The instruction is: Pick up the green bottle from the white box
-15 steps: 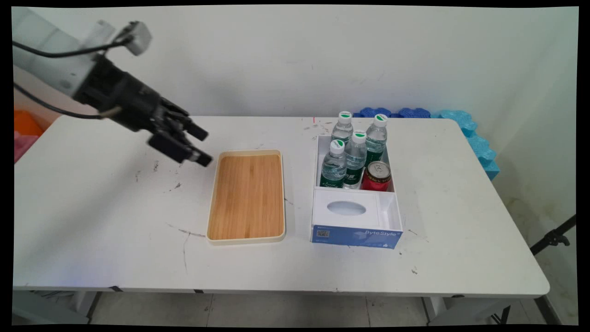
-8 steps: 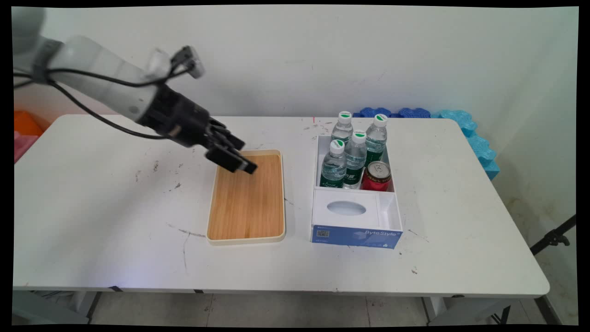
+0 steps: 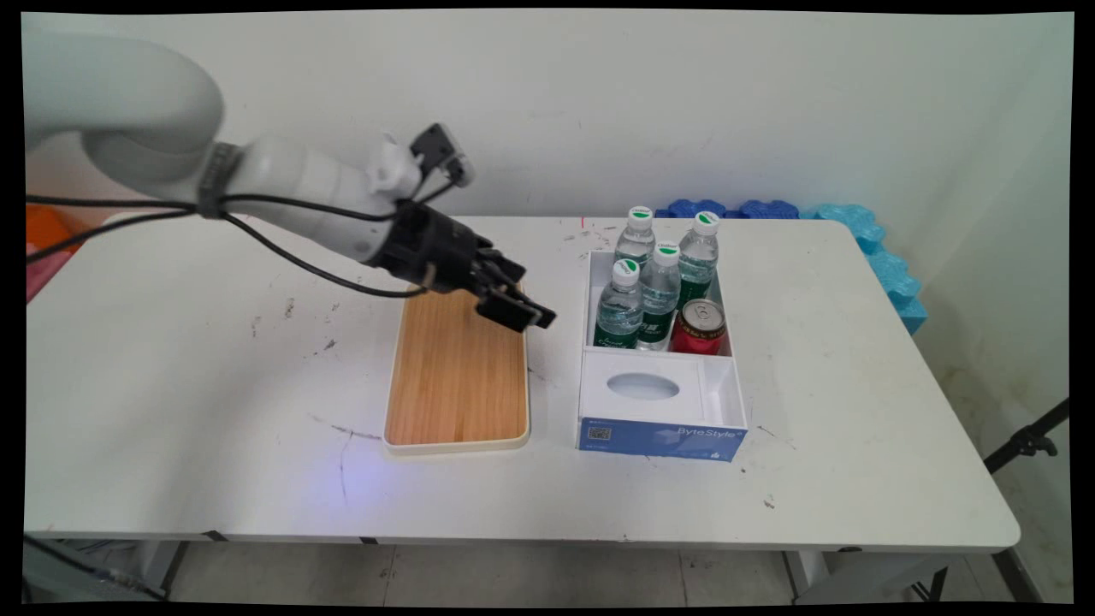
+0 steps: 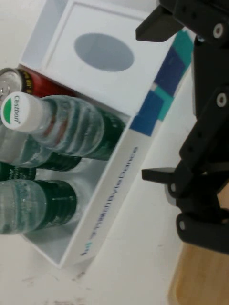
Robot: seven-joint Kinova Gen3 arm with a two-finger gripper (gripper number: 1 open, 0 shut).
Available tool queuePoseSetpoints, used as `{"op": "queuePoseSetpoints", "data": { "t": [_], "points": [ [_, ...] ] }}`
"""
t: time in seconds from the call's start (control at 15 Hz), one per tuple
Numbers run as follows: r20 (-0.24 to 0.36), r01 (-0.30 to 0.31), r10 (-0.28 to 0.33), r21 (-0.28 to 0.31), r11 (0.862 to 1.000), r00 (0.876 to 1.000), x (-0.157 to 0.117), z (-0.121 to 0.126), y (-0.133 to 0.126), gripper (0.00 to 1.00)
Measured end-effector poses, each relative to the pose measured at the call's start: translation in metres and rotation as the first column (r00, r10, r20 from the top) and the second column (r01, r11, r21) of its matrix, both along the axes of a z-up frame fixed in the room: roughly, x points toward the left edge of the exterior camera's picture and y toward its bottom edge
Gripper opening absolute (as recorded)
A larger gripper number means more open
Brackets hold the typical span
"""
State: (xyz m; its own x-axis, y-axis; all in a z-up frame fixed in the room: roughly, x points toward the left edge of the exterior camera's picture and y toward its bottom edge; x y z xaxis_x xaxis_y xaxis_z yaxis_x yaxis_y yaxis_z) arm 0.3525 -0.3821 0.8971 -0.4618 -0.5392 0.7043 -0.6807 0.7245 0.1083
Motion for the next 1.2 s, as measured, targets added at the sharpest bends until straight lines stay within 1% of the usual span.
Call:
{"op": "queuePoseSetpoints", "data": {
  "t": [0.27, 0.53, 0.8, 1.2],
  "points": [
    [0.003, -0.008, 0.008, -0.04, 0.999, 1.0, -0.025, -0.023, -0.016, 1.0],
    [-0.002, -0.015, 0.015, -0.061, 0.998, 1.0, -0.044, -0.042, -0.028, 1.0],
    [-0.005, -0.011, 0.01, -0.081, 0.997, 1.0, -0.054, -0.055, -0.033, 1.0],
    [-0.017, 0.002, -0.004, -0.109, 0.994, 1.0, -0.062, -0.07, -0.038, 1.0]
  ]
}}
